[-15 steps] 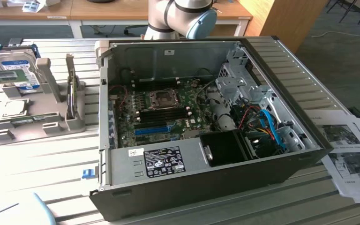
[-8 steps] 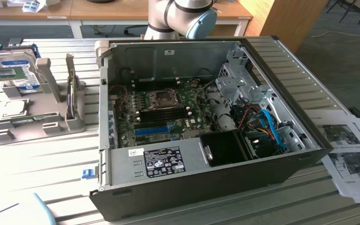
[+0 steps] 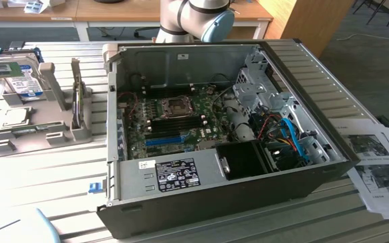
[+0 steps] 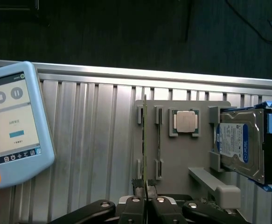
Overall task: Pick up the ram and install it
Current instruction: 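Pick up the ram and move it above insertion slot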
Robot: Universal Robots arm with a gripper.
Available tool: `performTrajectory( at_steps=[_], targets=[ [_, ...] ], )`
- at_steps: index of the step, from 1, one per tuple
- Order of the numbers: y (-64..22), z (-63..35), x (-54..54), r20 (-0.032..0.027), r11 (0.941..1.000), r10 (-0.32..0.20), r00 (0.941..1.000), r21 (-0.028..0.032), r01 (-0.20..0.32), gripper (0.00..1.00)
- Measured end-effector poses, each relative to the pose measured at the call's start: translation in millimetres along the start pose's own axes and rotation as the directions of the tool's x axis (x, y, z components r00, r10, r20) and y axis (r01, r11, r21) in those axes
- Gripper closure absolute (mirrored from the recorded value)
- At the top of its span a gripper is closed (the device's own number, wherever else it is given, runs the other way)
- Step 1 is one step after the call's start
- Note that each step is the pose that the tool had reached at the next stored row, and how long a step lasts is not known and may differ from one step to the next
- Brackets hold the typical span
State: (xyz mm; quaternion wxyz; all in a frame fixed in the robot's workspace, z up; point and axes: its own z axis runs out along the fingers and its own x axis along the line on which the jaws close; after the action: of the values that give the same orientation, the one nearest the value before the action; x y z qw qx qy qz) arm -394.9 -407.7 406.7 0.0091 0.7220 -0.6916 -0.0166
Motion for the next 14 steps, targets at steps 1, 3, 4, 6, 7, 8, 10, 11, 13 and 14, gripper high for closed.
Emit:
performTrajectory(
  at_steps=[1,3,4,6,7,8,10,11,13,14],
  targets=[
    [0.0,0.0,0.0,0.0000,1.0000,0.000,1.0000,0.0000,0.000,0.89],
    [0.0,-0.1,0.0,0.0000,1.0000,0.000,1.0000,-0.0001,0.000,0.89],
    [0.0,0.0,0.0,0.0000,1.0000,0.000,1.0000,-0.0001,0.000,0.89],
    [0.0,-0.1,0.0,0.0000,1.0000,0.000,1.0000,-0.0001,0.000,0.89],
    [-0.2,-0.1,-0.1,-0.0001,1.0000,0.000,1.0000,-0.0001,0.000,0.89],
    [-0.5,-0.1,0.0,0.0000,1.0000,0.000,1.0000,-0.0001,0.000,0.89],
    [-1.3,-0.1,0.0,0.0000,1.0000,0.000,1.0000,-0.0001,0.000,0.89],
    [-1.8,-0.1,0.1,0.0000,1.0000,0.000,1.0000,0.0000,0.000,0.89],
    [-3.1,-0.2,0.2,-0.0001,1.0000,0.000,1.0000,0.0000,0.000,0.89],
    [-4.0,-0.2,0.2,0.0000,1.0000,0.000,1.0000,-0.0001,0.000,0.89]
  ],
)
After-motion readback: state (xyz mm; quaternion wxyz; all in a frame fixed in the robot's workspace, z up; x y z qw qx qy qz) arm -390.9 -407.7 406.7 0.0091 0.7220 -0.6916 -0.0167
